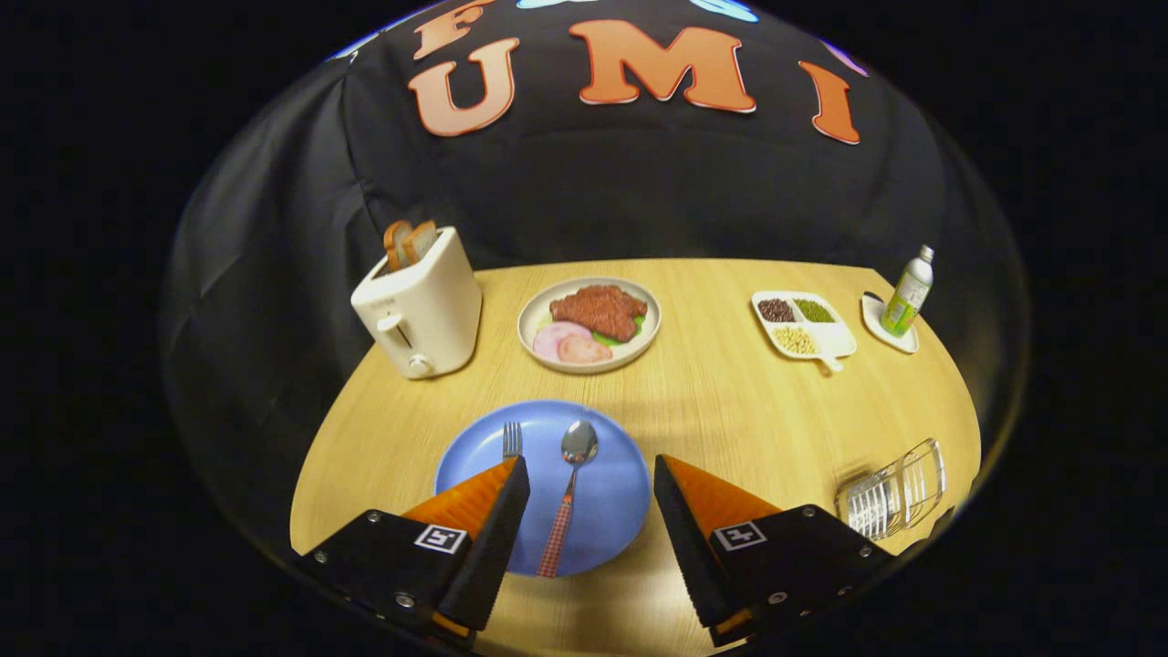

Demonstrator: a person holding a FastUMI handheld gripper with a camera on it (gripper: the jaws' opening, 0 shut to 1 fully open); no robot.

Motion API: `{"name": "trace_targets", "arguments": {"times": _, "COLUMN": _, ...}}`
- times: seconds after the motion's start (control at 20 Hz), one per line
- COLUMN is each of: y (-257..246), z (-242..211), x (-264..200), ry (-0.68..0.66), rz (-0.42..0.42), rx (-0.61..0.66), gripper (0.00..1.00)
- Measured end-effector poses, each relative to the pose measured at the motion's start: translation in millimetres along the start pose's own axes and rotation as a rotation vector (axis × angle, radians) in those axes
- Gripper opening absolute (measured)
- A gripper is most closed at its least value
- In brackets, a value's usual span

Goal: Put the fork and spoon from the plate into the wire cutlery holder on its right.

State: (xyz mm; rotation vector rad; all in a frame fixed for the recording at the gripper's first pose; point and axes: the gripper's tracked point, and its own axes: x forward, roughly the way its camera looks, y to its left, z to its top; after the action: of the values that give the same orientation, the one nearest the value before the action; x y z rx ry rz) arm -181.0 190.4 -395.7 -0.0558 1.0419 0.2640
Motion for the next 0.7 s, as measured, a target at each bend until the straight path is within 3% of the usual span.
{"name": "trace_targets", "arguments": {"times": 0.2, "y": 13.8, "z": -28.8, "x": 24.2, "ry": 0.05, "rz": -0.003, "rx": -0.028, "gripper": 0.71}}
{"name": "trace_targets", "arguments": {"times": 0.4, "y": 16.9, "z": -51.1, "x": 39.0, "ry": 0.09, "rz": -0.026, "rx": -0.027, "gripper": 0.52}}
{"name": "trace_targets", "arguments": {"times": 0.55, "y": 13.5, "z": -61.0, "x": 44.2, "ry": 0.107, "rz": -0.038, "rx": -0.013, "gripper": 0.3}}
{"name": "trace_targets", "arguments": {"times": 0.7, "y": 10.9, "z": -67.1, "x": 47.7, "ry": 0.132, "rz": -0.04, "rx": -0.011, "gripper": 0.22}}
